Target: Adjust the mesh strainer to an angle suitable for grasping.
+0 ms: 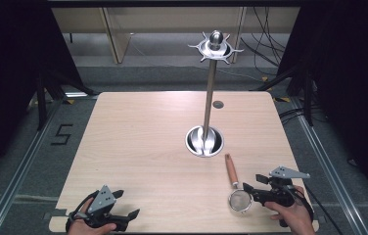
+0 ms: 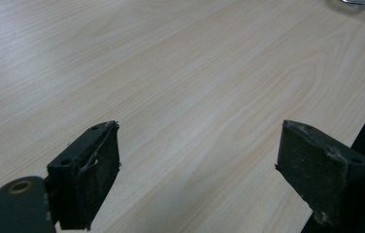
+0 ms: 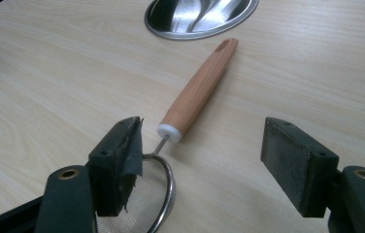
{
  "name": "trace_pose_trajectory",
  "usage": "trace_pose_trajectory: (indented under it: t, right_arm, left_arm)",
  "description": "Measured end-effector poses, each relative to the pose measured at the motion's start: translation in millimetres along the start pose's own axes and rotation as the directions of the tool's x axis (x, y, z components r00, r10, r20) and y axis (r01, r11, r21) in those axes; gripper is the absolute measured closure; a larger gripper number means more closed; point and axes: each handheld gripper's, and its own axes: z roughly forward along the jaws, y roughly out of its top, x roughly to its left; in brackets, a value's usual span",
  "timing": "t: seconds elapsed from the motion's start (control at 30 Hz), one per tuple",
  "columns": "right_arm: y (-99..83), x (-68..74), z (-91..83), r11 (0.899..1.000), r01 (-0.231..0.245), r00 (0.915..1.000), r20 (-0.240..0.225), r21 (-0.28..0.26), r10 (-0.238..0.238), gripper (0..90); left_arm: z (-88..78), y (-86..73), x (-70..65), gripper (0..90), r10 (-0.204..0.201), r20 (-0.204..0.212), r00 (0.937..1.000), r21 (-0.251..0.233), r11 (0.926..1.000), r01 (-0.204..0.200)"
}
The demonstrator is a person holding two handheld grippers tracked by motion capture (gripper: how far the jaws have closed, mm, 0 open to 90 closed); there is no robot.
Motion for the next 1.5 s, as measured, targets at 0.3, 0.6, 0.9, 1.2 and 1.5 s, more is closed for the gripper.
trace_pose_trajectory:
  t: [0.3, 0.6, 0.9, 1.2, 1.5]
  right_arm:
    - [1.2, -0.3, 2.3, 1.0, 0.002, 1.0, -0.003, -0.007, -0.002, 32.1]
    - [9.9, 9.4, 6.4, 0.998, 0.064, 0.9977, 0.022, 0.025, -0.065, 34.3]
    - [22.1, 15.6, 17.0, 0.987, 0.155, 0.987, 0.037, 0.043, -0.156, 36.2]
    - [36.4, 11.7, 38.0, 0.98, 0.162, 0.9845, 0.049, 0.118, -0.169, 39.4]
    - [37.9, 10.8, 53.8, 0.976, 0.164, 0.985, 0.032, 0.141, -0.17, 45.0]
  left_arm:
    - [0.4, -0.7, -1.3, 15.0, -0.001, 0.01, 1.0, 0.004, 1.0, 0.001]
    - [0.9, 0.8, 2.3, 15.0, 0.072, 0.004, 0.9974, 0.022, 0.9971, -0.072]
    - [4.3, -0.6, -2.2, 15.0, 0.034, 0.014, 0.9993, -0.013, 0.9993, -0.034]
    - [2.0, 1.6, -0.3, 15.0, 0.069, 0.009, 0.9975, 0.002, 0.9976, -0.069]
    - [0.7, 3.3, -1.3, 15.1, 0.066, 0.008, 0.9978, -0.032, 0.9973, -0.066]
